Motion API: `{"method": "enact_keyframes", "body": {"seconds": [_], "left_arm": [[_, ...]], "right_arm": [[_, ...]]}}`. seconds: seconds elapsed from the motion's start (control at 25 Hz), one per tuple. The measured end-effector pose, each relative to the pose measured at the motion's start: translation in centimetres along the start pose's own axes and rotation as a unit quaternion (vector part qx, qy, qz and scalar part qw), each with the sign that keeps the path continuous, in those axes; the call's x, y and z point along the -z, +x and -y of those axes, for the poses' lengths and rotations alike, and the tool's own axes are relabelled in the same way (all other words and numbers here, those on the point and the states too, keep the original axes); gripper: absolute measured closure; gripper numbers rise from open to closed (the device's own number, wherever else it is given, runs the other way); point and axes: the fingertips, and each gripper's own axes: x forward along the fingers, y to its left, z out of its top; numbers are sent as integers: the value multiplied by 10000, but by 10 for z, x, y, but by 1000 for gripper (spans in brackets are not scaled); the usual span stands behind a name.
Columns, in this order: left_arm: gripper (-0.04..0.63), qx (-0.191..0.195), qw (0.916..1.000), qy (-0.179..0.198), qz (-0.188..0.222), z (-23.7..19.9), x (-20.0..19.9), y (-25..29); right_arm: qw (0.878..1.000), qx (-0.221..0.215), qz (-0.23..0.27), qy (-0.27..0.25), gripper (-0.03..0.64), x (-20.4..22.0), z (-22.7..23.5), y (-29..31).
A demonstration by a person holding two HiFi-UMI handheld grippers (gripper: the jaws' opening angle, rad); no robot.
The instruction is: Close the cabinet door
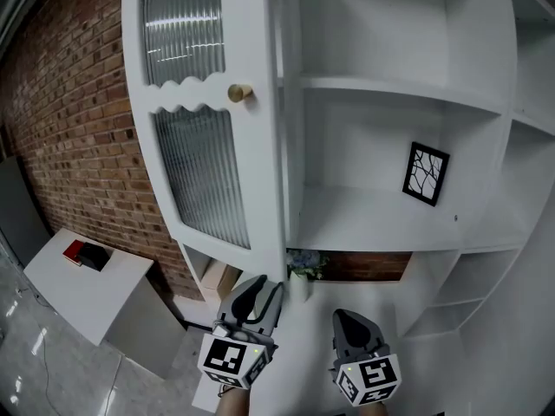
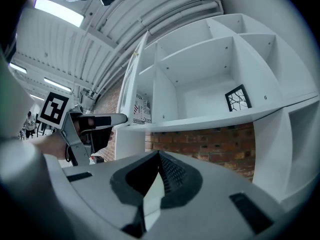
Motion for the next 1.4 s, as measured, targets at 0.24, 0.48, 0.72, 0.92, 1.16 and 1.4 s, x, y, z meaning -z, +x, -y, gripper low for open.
{"method": "enact_keyframes", "body": {"seconds": [0.24, 0.48, 0.72, 0.92, 1.16, 1.4], "left_arm": [[533, -96, 9993, -337, 120, -12, 5, 9], [551, -248, 9994, -239, 92, -16, 8, 23], [566, -184, 9997, -167, 20, -21, 11, 33], [571, -64, 9998, -153, -69, -20, 11, 32], [571, 96, 9998, -99, -155, -13, 11, 11], [571, 203, 9990, -322, -215, -22, 10, -32]], "right_arm": [[10000, -31, -19, 6, 615, 4, 9, 2], [10000, 7, -13, 9, 615, 1, 13, 3], [10000, 58, -5, 9, 615, -1, 2, 3], [9999, 127, 11, -30, 615, -5, -12, -3], [9994, 328, 43, -40, 615, -8, -27, -15], [9985, 514, 176, 67, 615, -12, -52, -25]]}}
